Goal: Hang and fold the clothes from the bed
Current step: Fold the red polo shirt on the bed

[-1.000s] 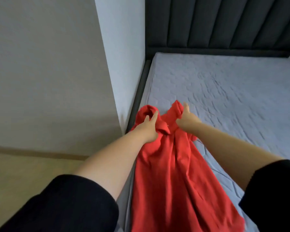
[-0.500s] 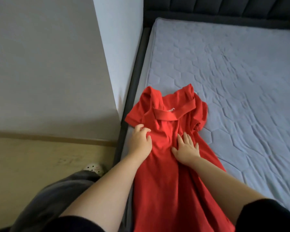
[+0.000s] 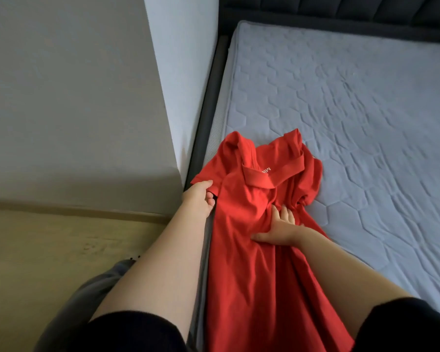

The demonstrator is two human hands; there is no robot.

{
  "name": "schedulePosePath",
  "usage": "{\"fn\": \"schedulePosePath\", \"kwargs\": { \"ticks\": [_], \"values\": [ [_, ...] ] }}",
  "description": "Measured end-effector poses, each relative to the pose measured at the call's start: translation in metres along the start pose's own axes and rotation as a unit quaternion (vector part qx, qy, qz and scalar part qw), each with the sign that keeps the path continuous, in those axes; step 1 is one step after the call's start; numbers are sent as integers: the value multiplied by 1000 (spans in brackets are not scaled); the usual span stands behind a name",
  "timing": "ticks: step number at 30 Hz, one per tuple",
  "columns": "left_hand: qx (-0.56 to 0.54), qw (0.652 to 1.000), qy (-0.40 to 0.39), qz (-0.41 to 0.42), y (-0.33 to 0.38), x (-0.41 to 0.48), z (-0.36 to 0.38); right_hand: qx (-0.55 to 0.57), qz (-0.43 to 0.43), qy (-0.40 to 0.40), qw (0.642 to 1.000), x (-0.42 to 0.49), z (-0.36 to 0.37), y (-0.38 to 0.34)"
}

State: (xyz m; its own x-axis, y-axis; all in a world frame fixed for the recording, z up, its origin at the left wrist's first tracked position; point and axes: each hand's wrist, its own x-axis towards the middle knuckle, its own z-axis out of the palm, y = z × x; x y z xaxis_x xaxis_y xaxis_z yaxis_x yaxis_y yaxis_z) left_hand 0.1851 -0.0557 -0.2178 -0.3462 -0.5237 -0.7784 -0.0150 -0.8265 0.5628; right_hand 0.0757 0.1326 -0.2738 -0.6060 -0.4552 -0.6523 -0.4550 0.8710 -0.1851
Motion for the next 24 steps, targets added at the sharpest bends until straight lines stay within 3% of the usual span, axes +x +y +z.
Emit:
{"fn": "schedulePosePath", "kwargs": {
  "ticks": [4, 8, 9, 11, 13, 18, 21, 22, 24],
  "values": [
    [-50, 999, 23, -2, 16, -6, -6, -44, 18, -22, 999, 5, 1, -6],
    [34, 985, 113, 128, 36, -13, -12, -57, 25, -27, 998, 6, -1, -8],
    [72, 968, 150, 188, 40, -17, -14, -57, 24, -26, 998, 5, -1, -8],
    [163, 902, 248, 312, 47, -23, -25, -54, 24, -22, 998, 4, 0, -9],
    [175, 849, 312, 389, 52, -24, -36, -49, 28, -13, 998, 0, 0, -10],
    [166, 841, 292, 423, 53, -22, -44, -52, 29, 17, 998, -9, 3, -14],
    [200, 812, 287, 467, 28, -27, -36, -54, 30, 27, 998, -14, 2, -16],
    [211, 817, 264, 467, 17, -29, -29, -54, 27, 28, 998, -16, 1, -17],
    [264, 862, 157, 404, -2, -31, -13, -50, 23, 30, 998, -18, -2, -19]
  ]
}}
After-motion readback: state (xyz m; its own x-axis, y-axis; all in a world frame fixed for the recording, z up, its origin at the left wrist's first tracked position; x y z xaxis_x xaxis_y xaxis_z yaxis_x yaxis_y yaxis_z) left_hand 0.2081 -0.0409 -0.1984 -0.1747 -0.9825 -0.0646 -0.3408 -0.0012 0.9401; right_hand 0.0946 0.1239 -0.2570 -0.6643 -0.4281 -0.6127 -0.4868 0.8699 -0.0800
